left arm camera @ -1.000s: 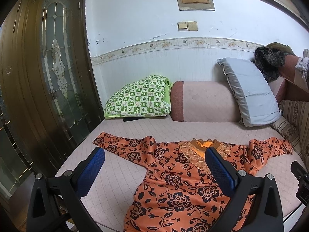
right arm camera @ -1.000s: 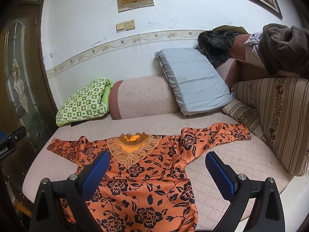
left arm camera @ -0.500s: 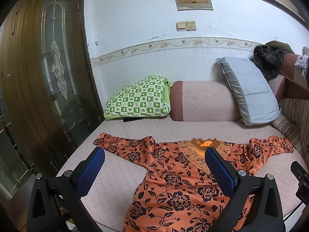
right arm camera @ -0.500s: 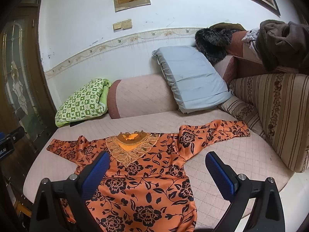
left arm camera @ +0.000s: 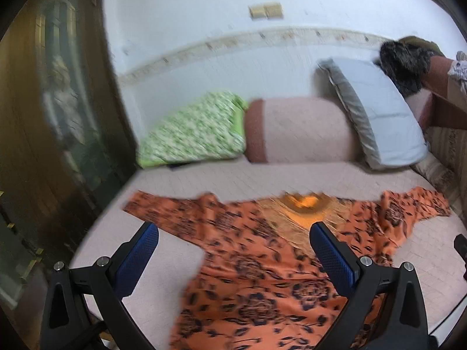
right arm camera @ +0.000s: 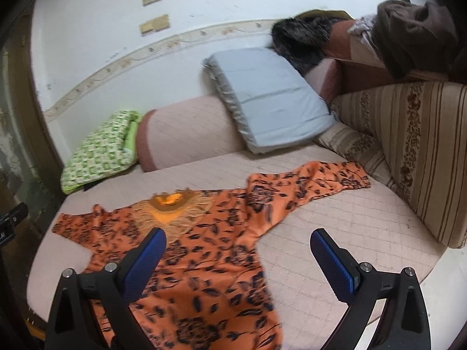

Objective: Fold small clothes

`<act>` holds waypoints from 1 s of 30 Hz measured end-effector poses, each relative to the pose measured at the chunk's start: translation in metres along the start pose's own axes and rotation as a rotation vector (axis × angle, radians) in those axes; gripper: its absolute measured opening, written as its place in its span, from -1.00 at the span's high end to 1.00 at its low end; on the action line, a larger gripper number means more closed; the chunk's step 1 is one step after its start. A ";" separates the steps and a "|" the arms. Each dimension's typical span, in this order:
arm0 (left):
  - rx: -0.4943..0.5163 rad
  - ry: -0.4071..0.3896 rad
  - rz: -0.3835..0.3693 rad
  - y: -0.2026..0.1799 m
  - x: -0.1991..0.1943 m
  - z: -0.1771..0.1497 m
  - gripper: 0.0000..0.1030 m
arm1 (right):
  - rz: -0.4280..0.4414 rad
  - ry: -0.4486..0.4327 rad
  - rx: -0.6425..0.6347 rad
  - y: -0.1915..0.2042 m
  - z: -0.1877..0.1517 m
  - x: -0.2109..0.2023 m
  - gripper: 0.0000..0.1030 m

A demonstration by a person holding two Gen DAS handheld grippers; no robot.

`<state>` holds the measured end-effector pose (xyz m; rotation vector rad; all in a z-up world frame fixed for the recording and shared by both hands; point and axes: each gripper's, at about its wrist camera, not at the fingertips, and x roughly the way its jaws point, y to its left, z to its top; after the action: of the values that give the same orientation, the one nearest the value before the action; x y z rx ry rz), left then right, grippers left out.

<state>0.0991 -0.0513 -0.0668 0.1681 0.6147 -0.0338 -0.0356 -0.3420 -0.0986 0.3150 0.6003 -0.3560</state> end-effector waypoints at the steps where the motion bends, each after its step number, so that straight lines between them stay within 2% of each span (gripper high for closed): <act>1: -0.003 0.061 -0.043 -0.007 0.023 0.000 -1.00 | -0.007 0.010 0.013 -0.009 0.002 0.010 -0.95; 5: 0.009 0.260 -0.131 -0.045 0.111 -0.014 -1.00 | -0.017 0.086 0.165 -0.085 0.013 0.067 -0.95; 10: 0.038 0.401 -0.140 -0.094 0.192 -0.036 -1.00 | -0.008 0.170 0.531 -0.218 0.009 0.147 -0.95; 14: 0.030 0.342 -0.135 -0.115 0.232 -0.047 -1.00 | 0.098 0.193 0.827 -0.301 0.005 0.216 -0.91; 17: -0.005 0.287 -0.150 -0.109 0.241 -0.053 -1.00 | 0.084 0.156 0.961 -0.332 0.005 0.256 -0.74; 20: 0.013 0.251 -0.114 -0.102 0.252 -0.055 -1.00 | 0.061 0.154 1.035 -0.352 0.006 0.297 -0.44; 22: 0.010 0.242 -0.108 -0.098 0.257 -0.054 -1.00 | 0.059 0.128 1.076 -0.361 0.005 0.318 -0.40; 25: -0.009 0.238 -0.090 -0.089 0.263 -0.049 -1.00 | 0.014 0.084 1.053 -0.363 0.017 0.336 -0.34; 26: -0.013 0.230 -0.082 -0.087 0.263 -0.047 -1.00 | -0.001 0.080 1.044 -0.362 0.021 0.340 -0.04; 27: -0.014 0.225 -0.077 -0.086 0.264 -0.046 -1.00 | -0.019 0.088 1.027 -0.361 0.026 0.347 0.47; 29: -0.021 0.225 -0.073 -0.083 0.266 -0.044 -1.00 | -0.079 0.129 0.993 -0.361 0.031 0.361 0.81; 30: -0.028 0.227 -0.075 -0.081 0.267 -0.044 -1.00 | -0.091 0.122 0.991 -0.362 0.032 0.362 0.82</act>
<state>0.2856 -0.1190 -0.2676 0.1224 0.8479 -0.0794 0.1089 -0.7610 -0.3561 1.2684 0.5212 -0.7148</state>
